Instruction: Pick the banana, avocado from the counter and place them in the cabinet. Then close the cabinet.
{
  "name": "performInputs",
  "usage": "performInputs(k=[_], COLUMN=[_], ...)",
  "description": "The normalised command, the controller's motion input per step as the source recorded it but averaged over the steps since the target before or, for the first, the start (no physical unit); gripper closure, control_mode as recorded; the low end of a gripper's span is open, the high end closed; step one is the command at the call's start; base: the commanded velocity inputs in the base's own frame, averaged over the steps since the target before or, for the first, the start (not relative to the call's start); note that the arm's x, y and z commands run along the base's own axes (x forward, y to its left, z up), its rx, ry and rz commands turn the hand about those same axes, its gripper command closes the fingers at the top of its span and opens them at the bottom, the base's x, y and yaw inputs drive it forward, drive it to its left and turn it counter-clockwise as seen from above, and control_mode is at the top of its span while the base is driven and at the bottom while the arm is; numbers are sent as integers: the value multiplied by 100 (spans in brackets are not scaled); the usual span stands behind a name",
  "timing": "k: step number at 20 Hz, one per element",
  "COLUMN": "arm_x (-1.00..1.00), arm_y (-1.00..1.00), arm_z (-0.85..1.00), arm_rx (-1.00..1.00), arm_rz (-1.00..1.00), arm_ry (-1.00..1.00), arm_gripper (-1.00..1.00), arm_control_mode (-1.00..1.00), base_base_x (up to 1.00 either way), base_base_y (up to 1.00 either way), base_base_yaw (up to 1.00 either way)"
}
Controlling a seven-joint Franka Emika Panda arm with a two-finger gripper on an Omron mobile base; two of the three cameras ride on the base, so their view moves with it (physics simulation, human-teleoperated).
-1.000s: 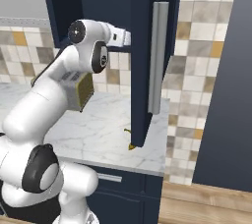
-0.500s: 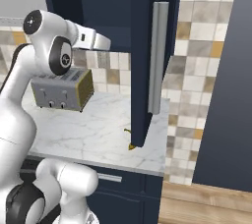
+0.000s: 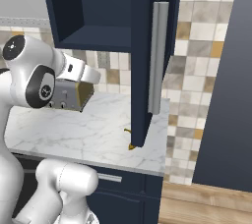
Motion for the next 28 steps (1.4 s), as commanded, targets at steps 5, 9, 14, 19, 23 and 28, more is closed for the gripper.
performInputs(k=[5,9,14,19,23,28], arm_x=[-17,0,0,0,5,27], arm_y=[-15,-32,-27,-26,-37,-36], arm_z=[-59,-55,-67,-65,-37,-16], arm_rx=[8,8,2,2,7,8], arm_rz=[0,2,2,2,7,8], arm_ry=[31,30,29,26,11,0], arm_gripper=[-100,-100,-100,-100,-100,-100], arm_control_mode=[-100,-100,-100,-100,-100,-100], base_base_x=[0,0,0,0,0,0], base_base_y=[0,0,0,0,0,0], base_base_yaw=[0,0,0,0,0,0])
